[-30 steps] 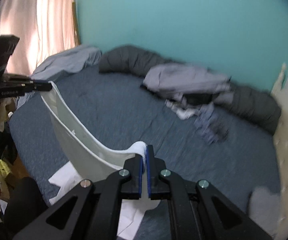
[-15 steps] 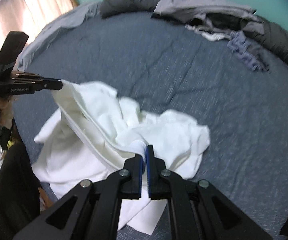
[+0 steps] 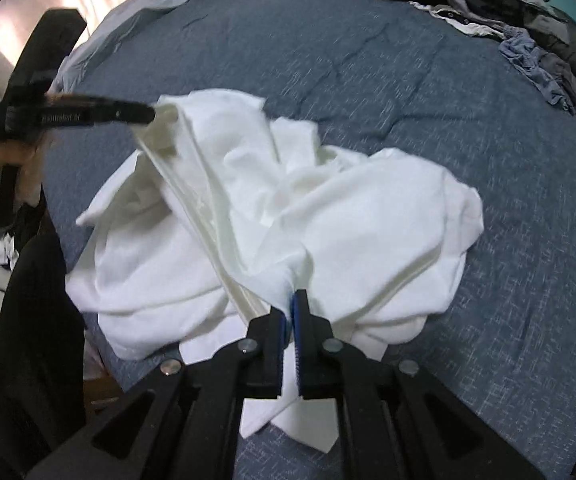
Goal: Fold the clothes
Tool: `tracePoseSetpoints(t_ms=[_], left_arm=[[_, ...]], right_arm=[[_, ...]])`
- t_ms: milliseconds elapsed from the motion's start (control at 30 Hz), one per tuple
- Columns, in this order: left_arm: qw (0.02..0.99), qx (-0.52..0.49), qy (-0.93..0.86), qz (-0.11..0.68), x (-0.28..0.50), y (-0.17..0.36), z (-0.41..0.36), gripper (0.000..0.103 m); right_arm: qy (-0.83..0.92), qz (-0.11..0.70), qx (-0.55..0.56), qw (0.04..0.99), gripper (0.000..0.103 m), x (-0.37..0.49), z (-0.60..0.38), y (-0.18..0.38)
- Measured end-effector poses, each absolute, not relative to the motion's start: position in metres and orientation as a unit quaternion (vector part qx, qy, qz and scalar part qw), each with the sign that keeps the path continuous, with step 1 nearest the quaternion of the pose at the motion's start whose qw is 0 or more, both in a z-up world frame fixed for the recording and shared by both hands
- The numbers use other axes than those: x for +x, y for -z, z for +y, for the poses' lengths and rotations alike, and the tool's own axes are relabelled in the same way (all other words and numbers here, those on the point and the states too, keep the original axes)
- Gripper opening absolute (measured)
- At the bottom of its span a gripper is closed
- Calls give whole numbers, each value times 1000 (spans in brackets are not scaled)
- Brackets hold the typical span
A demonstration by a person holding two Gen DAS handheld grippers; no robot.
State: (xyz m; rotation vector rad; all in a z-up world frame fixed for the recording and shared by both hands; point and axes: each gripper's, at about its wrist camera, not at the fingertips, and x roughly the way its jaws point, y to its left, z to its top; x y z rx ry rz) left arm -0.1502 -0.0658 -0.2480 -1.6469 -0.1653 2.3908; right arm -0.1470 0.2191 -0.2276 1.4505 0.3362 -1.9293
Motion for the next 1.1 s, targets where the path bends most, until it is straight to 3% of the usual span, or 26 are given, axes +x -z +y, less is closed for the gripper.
tracePoseSetpoints(t_ms=[100, 233, 500, 767, 1100], left_arm=[[116, -562, -816, -60, -149, 249, -69, 3], [115, -559, -818, -64, -149, 248, -74, 3], [123, -546, -825, -85, -149, 241, -83, 3], [144, -529, -832, -84, -151, 231, -80, 3], [171, -519, -827, -130, -155, 237, -92, 3]], right_arm=[[748, 93, 554, 353, 5, -150, 227, 218], [749, 54, 537, 384, 20, -151, 235, 200], [768, 18, 507, 391, 27, -166, 250, 171], [778, 54, 505, 370, 37, -195, 197, 179], [748, 94, 504, 420, 37, -206, 97, 213]])
